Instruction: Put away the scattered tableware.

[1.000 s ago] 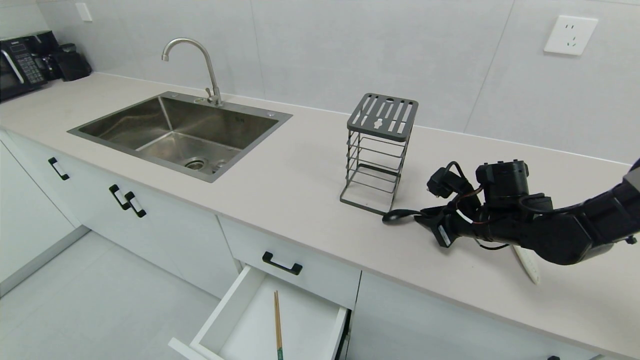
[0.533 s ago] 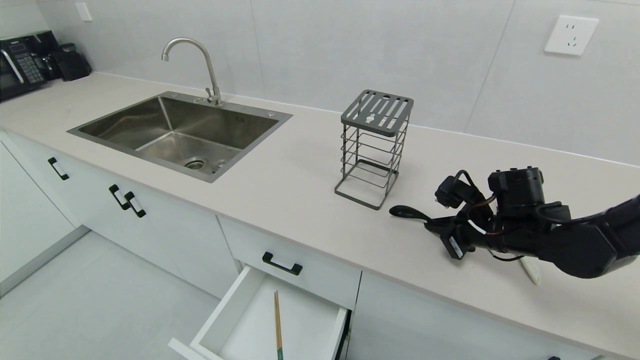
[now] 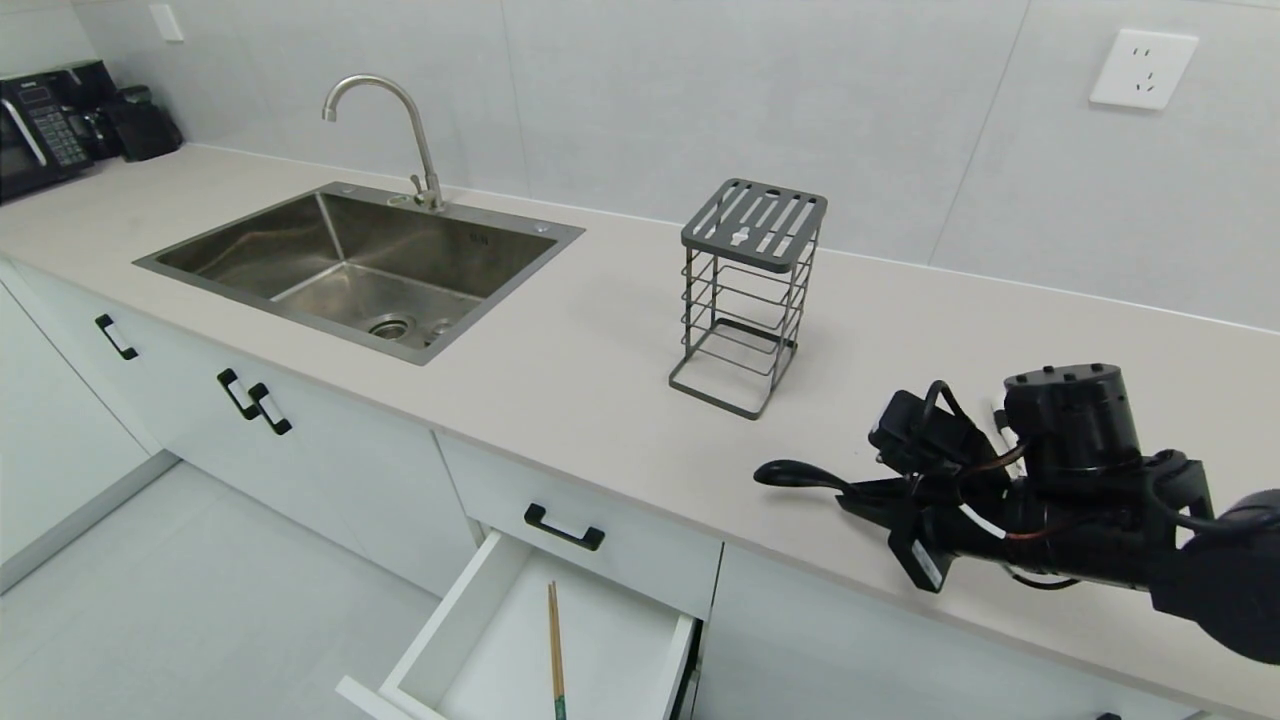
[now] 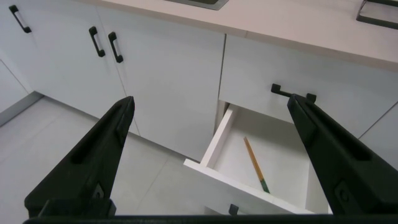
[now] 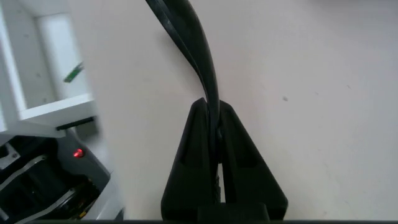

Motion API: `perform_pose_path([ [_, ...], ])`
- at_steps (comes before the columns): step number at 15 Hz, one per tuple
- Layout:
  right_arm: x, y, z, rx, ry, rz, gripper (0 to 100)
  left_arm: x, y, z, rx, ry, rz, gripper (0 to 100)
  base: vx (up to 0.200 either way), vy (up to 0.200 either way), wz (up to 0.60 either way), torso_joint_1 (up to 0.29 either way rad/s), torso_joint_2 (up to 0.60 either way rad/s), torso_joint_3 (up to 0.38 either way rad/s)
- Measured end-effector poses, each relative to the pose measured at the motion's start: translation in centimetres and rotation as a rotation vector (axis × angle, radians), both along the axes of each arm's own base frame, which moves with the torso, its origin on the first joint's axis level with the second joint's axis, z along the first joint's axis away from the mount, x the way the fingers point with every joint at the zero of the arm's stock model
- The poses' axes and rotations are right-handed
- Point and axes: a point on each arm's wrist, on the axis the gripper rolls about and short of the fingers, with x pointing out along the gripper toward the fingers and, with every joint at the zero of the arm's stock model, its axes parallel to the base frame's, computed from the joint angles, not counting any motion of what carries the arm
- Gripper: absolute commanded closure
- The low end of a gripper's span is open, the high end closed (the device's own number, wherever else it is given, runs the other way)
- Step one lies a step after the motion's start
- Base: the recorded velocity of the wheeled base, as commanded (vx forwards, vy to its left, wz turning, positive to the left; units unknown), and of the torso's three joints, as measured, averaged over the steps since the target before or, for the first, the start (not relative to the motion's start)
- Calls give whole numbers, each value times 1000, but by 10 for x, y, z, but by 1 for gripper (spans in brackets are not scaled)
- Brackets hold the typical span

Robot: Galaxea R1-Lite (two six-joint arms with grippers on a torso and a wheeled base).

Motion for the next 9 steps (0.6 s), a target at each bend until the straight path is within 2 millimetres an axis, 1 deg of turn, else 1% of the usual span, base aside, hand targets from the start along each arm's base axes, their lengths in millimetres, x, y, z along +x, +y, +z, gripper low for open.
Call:
perform_pose_path([
  [5,-17,29,10,34,-40,114,100,0,0,0,0,0,0,0,0,0,0,0,0,0],
  [9,-30,62,19,92,-53,213,100,0,0,0,0,0,0,0,0,0,0,0,0,0],
])
